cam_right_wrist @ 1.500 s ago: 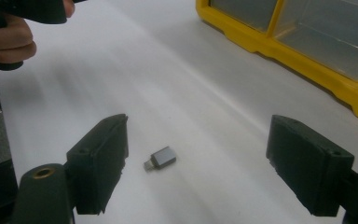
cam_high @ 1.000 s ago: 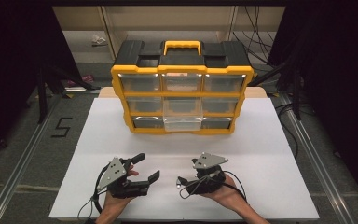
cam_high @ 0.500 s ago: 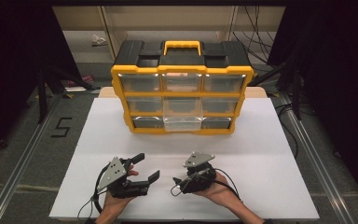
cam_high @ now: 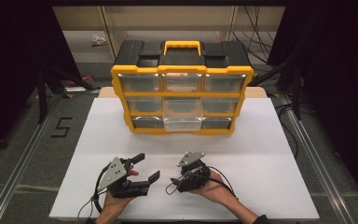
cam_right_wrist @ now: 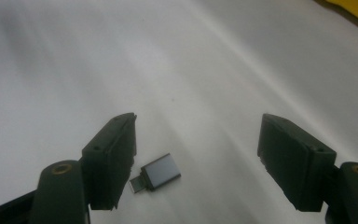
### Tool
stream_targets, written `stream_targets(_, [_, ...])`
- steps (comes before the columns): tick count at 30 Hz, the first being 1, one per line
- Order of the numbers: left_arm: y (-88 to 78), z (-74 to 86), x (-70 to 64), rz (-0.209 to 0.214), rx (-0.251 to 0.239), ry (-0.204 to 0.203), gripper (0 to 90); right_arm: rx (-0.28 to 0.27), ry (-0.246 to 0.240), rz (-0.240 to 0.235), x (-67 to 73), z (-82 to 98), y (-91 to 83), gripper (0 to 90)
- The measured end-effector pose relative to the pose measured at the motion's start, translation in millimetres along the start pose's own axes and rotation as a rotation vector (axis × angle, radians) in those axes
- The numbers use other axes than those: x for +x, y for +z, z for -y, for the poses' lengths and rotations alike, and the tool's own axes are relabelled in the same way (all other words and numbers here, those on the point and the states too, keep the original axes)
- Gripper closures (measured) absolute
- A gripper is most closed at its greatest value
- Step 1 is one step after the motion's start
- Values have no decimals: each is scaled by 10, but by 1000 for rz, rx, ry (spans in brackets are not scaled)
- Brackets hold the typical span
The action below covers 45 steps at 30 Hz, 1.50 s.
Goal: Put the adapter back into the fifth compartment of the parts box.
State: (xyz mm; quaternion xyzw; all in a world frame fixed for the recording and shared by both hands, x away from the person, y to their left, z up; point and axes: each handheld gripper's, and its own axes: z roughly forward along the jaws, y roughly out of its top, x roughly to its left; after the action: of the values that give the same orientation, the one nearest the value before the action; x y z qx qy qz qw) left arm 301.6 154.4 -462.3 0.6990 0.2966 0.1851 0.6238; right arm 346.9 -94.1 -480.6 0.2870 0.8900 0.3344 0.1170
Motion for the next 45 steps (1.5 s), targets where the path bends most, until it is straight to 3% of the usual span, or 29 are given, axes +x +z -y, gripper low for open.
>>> stream_targets(4, [0, 0, -4, 0, 3, 8, 179, 29, -18, 9, -8, 4, 31, 313])
stream_targets(8, [1, -1, -1, 0, 3, 6, 179, 55, -2, 11, -6, 8, 44, 322])
stream_targets(17, [-1, -2, -3, -2, 2, 11, 181, 82, -28, 6, -31, 8, 28, 365])
stream_targets(22, [0, -1, -6, -2, 3, 15, 181, 111, -53, -4, -37, 12, 19, 428])
stream_targets(37, [0, -1, -9, -2, 4, 22, 183, 179, -52, -71, -6, -15, -43, 754])
stream_targets(45, [0, -2, -8, -2, 4, 22, 184, 156, -49, -83, -46, -31, -74, 761])
